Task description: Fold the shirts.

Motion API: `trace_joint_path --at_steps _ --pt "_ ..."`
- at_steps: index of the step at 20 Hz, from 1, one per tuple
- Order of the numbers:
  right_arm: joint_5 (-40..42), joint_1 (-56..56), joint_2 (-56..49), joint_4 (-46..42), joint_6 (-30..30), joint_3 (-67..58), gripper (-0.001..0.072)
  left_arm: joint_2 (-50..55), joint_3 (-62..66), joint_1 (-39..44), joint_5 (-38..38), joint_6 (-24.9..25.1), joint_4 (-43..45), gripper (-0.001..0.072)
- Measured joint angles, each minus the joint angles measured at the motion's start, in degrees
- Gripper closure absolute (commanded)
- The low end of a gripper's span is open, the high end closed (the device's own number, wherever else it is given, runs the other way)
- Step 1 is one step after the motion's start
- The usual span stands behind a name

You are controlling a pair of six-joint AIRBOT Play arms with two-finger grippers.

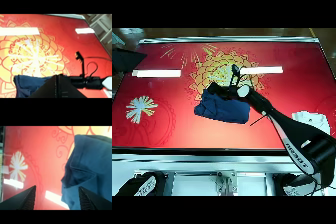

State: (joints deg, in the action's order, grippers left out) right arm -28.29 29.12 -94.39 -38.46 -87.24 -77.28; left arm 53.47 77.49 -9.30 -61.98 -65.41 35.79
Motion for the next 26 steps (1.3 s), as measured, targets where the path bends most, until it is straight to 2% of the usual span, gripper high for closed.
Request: trace_joint_path --at_steps 2,6,9,14,20,21,22,26 --pt "-7.19 -5.20 2.71 -5.73 -0.11 -0.04 0.0078 -0.42 -0.20 -0.13 -1.03 -0.15 0.26 0.0669" --pt "-26.05 -18.03 6.80 -21.09 -5.11 0.33 0.0077 -0.66 -1.62 -0.26 -1.70 -0.20 0.70 0.0669" --pt "-35.65 -24.68 6.91 -25.66 -6.71 3.13 0.0077 -0.72 -3.34 -0.28 -2.03 -0.24 0.90 0.0669" --pt "-38.32 -26.93 1.62 -21.84 -3.63 6.91 0.0076 -0.83 -4.42 -0.28 -2.12 -0.66 0.83 0.0669" --pt "-31.06 -24.46 -5.75 -8.66 2.32 7.72 0.0088 -0.83 -4.68 0.48 -2.03 -0.85 0.68 0.0669" --pt "-30.49 -24.17 -6.51 -6.97 2.73 7.76 0.0331 -0.81 -4.70 0.96 -1.95 -0.85 0.70 0.0669" --pt "-29.55 -23.91 -7.28 -5.90 3.19 7.78 0.0660 -0.83 -4.70 1.55 -1.49 -0.83 0.66 0.0669" --pt "-28.76 -24.98 -7.72 -3.52 5.81 5.42 0.0661 -0.76 -4.70 4.02 -0.28 -0.11 0.66 0.0669"
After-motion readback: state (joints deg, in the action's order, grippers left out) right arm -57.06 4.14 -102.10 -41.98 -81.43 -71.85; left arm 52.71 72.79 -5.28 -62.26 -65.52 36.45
